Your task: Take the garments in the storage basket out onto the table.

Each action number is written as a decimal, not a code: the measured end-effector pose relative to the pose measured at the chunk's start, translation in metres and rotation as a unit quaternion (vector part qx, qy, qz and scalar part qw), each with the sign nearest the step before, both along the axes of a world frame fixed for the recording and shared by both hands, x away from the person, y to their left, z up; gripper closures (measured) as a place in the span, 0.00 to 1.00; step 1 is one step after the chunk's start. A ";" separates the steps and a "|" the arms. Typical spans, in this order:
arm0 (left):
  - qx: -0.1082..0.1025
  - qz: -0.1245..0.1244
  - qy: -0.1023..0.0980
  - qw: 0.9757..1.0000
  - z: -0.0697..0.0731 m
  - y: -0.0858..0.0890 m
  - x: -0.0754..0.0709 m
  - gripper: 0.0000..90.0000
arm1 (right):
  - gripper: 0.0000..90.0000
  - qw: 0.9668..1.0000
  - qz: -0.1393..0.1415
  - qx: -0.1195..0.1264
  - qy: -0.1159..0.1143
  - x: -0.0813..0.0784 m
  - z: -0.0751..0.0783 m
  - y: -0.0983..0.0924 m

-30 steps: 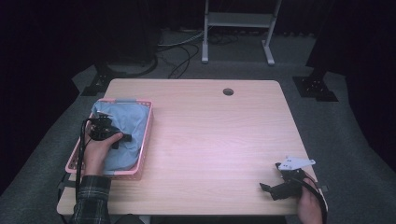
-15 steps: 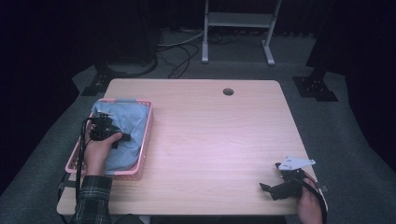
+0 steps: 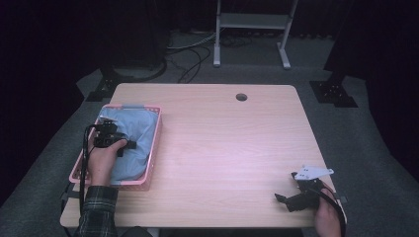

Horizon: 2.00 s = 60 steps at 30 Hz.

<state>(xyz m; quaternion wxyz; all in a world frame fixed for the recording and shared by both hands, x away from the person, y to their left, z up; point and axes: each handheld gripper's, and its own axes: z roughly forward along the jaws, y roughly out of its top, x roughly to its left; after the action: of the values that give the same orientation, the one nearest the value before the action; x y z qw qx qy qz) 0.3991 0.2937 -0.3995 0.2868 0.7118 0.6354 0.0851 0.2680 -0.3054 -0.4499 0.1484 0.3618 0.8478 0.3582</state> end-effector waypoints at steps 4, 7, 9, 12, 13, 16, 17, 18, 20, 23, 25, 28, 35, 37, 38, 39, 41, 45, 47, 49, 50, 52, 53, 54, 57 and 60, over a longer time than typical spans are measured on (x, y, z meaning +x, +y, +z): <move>-0.010 -0.001 -0.004 1.000 0.003 0.001 -0.002 0.59 | 0.00 1.000 0.000 0.000 0.000 0.000 0.000 0.000; -0.026 -0.004 -0.009 1.000 0.006 0.002 -0.003 0.59 | 0.00 1.000 0.000 0.000 0.000 0.000 0.000 0.000; -0.035 -0.003 -0.017 0.999 0.009 0.003 -0.005 0.59 | 0.00 1.000 0.000 0.000 0.000 0.000 0.000 0.000; -0.049 -0.006 -0.027 0.998 0.013 0.005 -0.007 0.59 | 0.00 1.000 0.000 0.000 0.000 0.000 0.000 0.000; -0.054 -0.006 -0.030 0.998 0.014 0.005 -0.008 0.59 | 0.00 1.000 0.000 0.000 0.000 0.000 0.000 0.000; -0.066 -0.008 -0.036 0.997 0.017 0.006 -0.010 0.59 | 0.00 1.000 0.000 0.000 0.000 0.000 0.000 0.000; -0.067 -0.010 -0.038 0.997 0.018 0.007 -0.011 0.59 | 0.00 1.000 0.000 0.000 0.000 0.000 0.000 0.000; -0.070 -0.011 -0.039 0.997 0.019 0.008 -0.011 0.59 | 0.00 1.000 0.000 0.000 0.000 0.000 0.000 0.000; -0.075 -0.013 -0.043 0.996 0.021 0.009 -0.012 0.59 | 0.00 1.000 0.000 0.000 0.000 0.000 0.000 0.000; -0.092 -0.014 -0.050 0.994 0.022 0.011 -0.014 0.59 | 0.00 1.000 0.000 0.000 0.000 0.000 0.000 0.000; -0.102 -0.017 -0.054 0.993 0.023 0.012 -0.014 0.59 | 0.00 1.000 0.000 0.000 0.000 0.000 0.000 0.000; -0.117 -0.015 -0.062 0.991 0.026 0.014 -0.016 0.59 | 0.00 1.000 0.000 0.000 0.000 0.000 0.000 0.000; -0.139 -0.022 -0.079 0.987 0.034 0.018 -0.021 0.59 | 0.00 1.000 0.000 0.000 0.000 0.000 0.000 0.000; -0.143 -0.023 -0.086 0.986 0.037 0.018 -0.022 0.59 | 0.00 1.000 0.000 0.000 0.000 0.000 0.000 0.000; -0.144 -0.024 -0.088 0.985 0.038 0.018 -0.022 0.59 | 0.00 1.000 0.000 0.000 0.000 0.000 0.000 0.000; -0.144 -0.026 -0.090 0.985 0.039 0.019 -0.023 0.59 | 0.00 1.000 0.000 0.000 0.000 0.000 0.000 0.000; -0.149 -0.029 -0.096 0.984 0.041 0.019 -0.024 0.59 | 0.00 1.000 0.000 0.000 0.000 0.000 0.000 0.000; -0.162 -0.035 -0.104 0.981 0.045 0.019 -0.025 0.59 | 0.00 1.000 0.000 0.000 0.000 0.000 0.000 0.000; -0.165 -0.038 -0.107 0.980 0.046 0.019 -0.026 0.59 | 0.00 1.000 0.000 0.000 0.000 0.000 0.000 0.000; -0.167 -0.038 -0.109 0.979 0.048 0.019 -0.027 0.59 | 0.00 1.000 0.000 0.000 0.000 0.000 0.000 0.000; -0.167 -0.039 -0.110 0.979 0.048 0.018 -0.027 0.59 | 0.00 1.000 0.000 0.000 0.000 0.000 0.000 0.000; -0.168 -0.041 -0.113 0.978 0.050 0.019 -0.028 0.59 | 0.00 1.000 0.000 0.000 0.000 0.000 0.000 0.000; -0.170 -0.041 -0.115 0.978 0.051 0.018 -0.028 0.59 | 0.00 1.000 0.000 0.000 0.000 0.000 0.000 0.000; -0.170 -0.041 -0.117 0.978 0.052 0.018 -0.028 0.59 | 0.00 1.000 0.000 0.000 0.000 0.000 0.000 0.000; -0.173 -0.046 -0.122 0.976 0.055 0.019 -0.030 0.59 | 0.00 1.000 0.000 0.000 0.000 0.000 0.000 0.000; -0.174 -0.047 -0.127 0.975 0.058 0.018 -0.031 0.59 | 0.00 1.000 0.000 0.000 0.000 0.000 0.000 0.000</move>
<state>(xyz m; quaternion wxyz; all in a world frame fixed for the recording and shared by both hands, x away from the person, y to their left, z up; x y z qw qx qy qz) 0.3679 0.3120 -0.3414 0.4883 0.6634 0.5648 0.0498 0.2680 -0.3054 -0.4499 0.1485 0.3616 0.8479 0.3582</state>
